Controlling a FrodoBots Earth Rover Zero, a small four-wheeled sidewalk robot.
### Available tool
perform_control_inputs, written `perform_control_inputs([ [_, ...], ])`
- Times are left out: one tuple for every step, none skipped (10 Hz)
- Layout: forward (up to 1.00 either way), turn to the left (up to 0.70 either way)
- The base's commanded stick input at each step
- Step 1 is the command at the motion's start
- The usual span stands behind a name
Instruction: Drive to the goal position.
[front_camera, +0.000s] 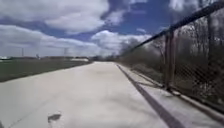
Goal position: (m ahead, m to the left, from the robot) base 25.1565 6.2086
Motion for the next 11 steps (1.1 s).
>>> perform_control_inputs([
  [1.00, 0.00],
  [1.00, 0.00],
  [1.00, 0.00],
  [1.00, 0.00],
  [1.00, 0.00],
  [1.00, 0.00],
  [1.00, 0.00],
  [1.00, 0.00],
  [1.00, 0.00],
  [1.00, 0.00],
  [1.00, 0.00],
])
